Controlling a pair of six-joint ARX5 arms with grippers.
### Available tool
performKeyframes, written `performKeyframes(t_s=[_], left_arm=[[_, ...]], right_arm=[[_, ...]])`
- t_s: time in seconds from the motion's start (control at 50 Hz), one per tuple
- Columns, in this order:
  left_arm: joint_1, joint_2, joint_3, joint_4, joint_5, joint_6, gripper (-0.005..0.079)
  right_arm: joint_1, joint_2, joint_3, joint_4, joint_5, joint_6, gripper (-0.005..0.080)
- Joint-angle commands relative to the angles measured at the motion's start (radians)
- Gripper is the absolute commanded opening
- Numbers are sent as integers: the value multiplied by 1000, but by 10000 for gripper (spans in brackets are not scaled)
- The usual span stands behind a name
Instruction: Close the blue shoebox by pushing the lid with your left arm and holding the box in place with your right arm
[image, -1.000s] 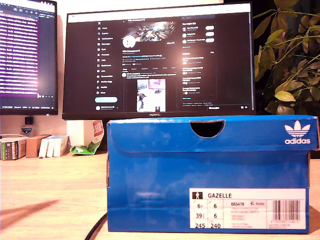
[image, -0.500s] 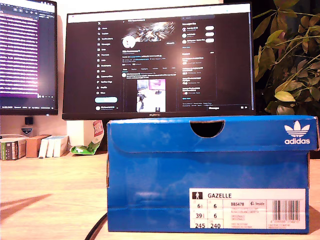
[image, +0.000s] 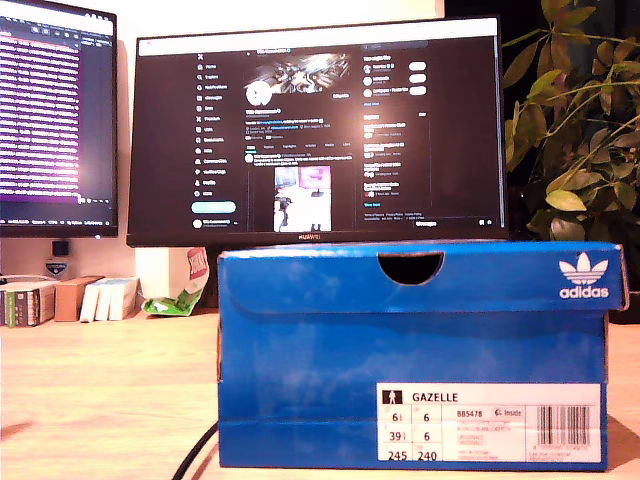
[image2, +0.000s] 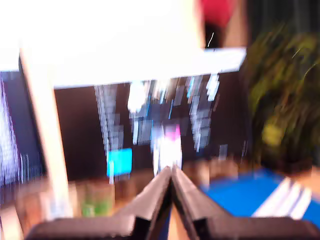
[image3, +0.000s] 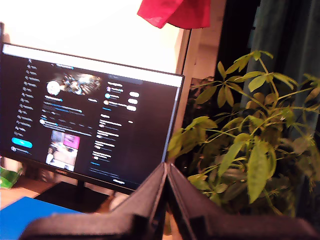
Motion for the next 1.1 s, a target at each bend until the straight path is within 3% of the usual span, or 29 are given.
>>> performKeyframes(t_s=[0.0,0.26,0.56,1.08], left_arm=[[-3,-8,-14,23,-1,-37,-19],[-3,-8,-63,22,-42,-44,-19],[-3,-8,-171,107,-103,-67,-19],[-3,-8,-391,178,-113,-45,-19]], right_arm=[[-1,-6,-58,17,8,57,-12],[1,-6,-188,85,42,201,-12],[3,-6,-333,170,42,202,-12],[3,-7,-542,238,32,193,-12]])
